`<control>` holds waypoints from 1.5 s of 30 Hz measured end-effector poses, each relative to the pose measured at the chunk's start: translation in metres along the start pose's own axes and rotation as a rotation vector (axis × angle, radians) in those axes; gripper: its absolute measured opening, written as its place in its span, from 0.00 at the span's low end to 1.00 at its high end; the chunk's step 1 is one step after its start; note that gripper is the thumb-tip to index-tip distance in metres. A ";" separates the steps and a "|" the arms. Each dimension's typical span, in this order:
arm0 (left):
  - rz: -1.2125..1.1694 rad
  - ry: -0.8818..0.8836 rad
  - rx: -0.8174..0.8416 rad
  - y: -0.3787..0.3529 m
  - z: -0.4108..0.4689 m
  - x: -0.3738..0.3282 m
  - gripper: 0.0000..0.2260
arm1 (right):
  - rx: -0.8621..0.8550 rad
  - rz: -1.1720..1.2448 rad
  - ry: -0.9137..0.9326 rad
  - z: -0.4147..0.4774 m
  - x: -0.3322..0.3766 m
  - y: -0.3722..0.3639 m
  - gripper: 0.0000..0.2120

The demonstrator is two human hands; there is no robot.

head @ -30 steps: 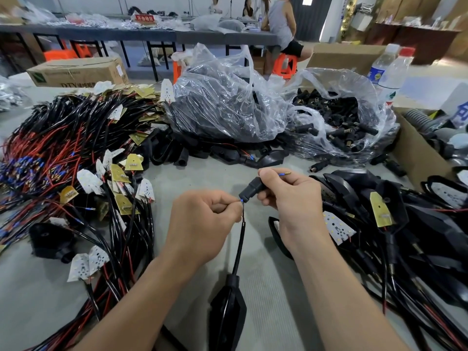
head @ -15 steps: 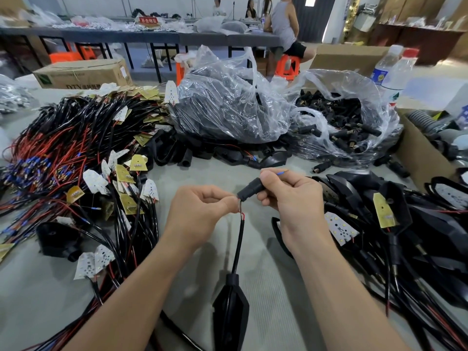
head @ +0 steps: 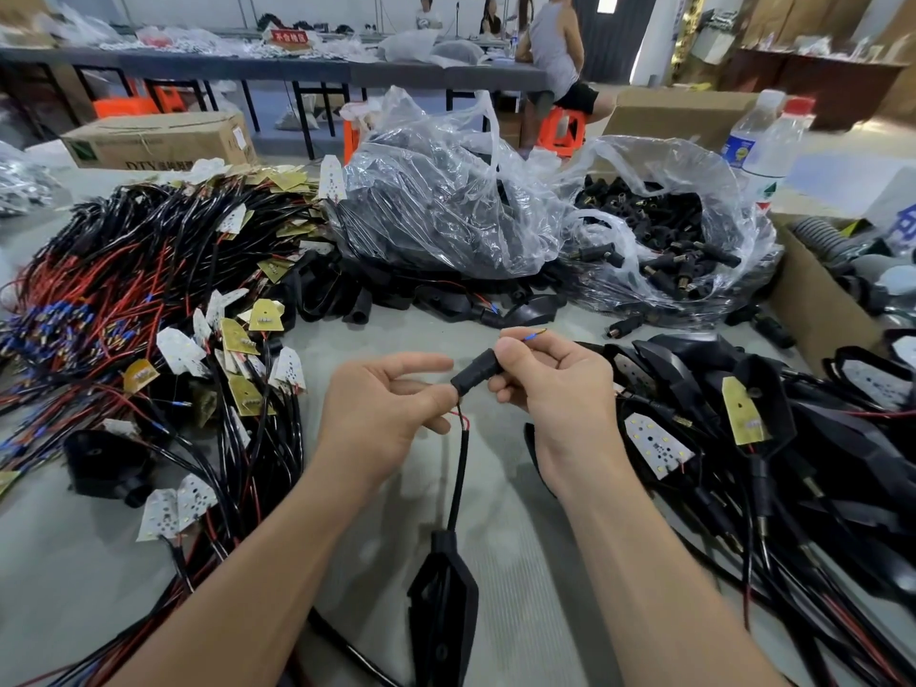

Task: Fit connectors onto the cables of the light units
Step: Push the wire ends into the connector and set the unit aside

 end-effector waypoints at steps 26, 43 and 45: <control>0.040 -0.012 0.031 0.000 0.005 0.006 0.17 | 0.023 0.003 -0.030 0.001 0.004 0.001 0.04; -0.162 -0.024 0.161 -0.007 0.003 0.000 0.14 | 0.182 0.137 -0.212 -0.004 -0.005 -0.011 0.09; -0.063 -0.054 0.179 -0.012 0.002 0.000 0.16 | 0.177 -0.030 -0.137 -0.005 -0.005 -0.015 0.11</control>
Point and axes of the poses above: each hand's wrist, its own z-axis towards the middle knuckle, its own y-axis out of the back of the hand, x = y × z, the point moved 5 cm from there along z, towards the middle knuckle, and after that the axes turned 6 degrees about x, right-handed, at the moved point
